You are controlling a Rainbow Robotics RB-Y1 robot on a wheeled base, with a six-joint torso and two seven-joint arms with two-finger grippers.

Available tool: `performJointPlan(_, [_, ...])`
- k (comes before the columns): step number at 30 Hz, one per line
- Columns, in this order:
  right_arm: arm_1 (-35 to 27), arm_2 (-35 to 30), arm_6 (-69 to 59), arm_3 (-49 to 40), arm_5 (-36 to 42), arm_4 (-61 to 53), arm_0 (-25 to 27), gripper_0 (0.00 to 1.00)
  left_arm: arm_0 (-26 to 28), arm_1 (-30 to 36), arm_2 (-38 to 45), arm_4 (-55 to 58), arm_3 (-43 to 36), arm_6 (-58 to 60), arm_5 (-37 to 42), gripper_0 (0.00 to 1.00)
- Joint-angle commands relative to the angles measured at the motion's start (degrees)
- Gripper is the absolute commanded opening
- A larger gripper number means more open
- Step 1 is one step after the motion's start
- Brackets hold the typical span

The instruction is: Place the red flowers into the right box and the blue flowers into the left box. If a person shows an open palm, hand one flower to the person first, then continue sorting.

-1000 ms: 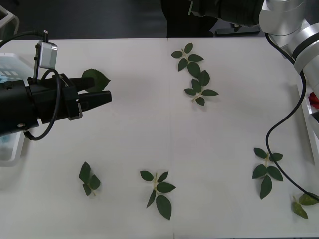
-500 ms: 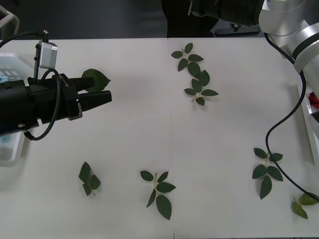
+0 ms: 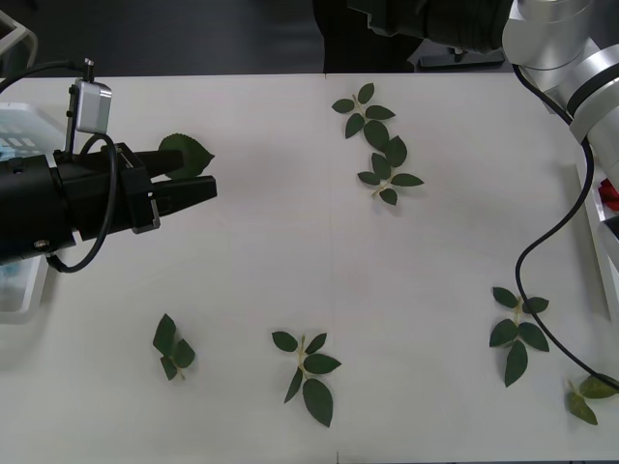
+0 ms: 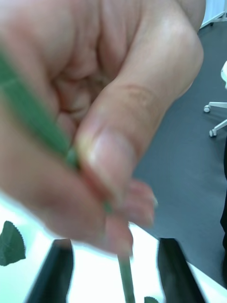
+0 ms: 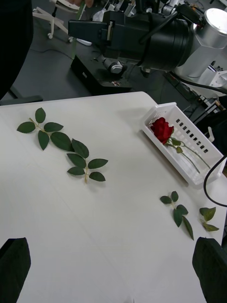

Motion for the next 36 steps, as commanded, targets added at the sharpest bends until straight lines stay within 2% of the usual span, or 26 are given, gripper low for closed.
performJointPlan(1, [0.8,-1.2,2.3,-0.7,1.4,-0.7,-2.2,0.94,0.6,2.2,1.4,0.7,-0.3,-3.3,0.2,1.00])
performJointPlan(9, [-0.9,-1.2,4.3,0.3,6.3,-0.7,-2.0,0.96,0.6,2.2,1.4,0.7,-0.3,-3.3,0.2,1.00])
performJointPlan(12, [-3.5,-1.2,6.5,0.0,11.4,-2.4,-0.4,0.96,0.6,2.2,1.4,0.7,-0.3,-3.3,0.2,1.00])
performJointPlan(20, [-11.9,-1.2,7.0,-0.9,30.7,-8.1,7.8,0.96,0.6,2.2,1.4,0.7,-0.3,-3.3,0.2,1.00])
performJointPlan(22, [-14.4,-1.2,7.0,-3.5,35.1,-8.1,10.6,0.96,0.6,2.2,1.4,0.7,-0.3,-3.3,0.2,1.00])
performJointPlan(26, [-19.1,-1.2,7.0,-11.5,38.6,-8.6,16.2,0.96,0.6,2.2,1.4,0.7,-0.3,-3.3,0.2,1.00])
performJointPlan(31, [-25.9,-1.2,7.0,-23.5,37.3,-9.5,23.7,0.95,0.6,2.2,1.4,0.7,-0.3,-3.3,0.2,1.00])
performJointPlan(36, [-30.1,-1.2,7.0,-31.0,35.5,-10.2,27.7,0.96,0.6,2.2,1.4,0.7,-0.3,-3.3,0.2,1.00])
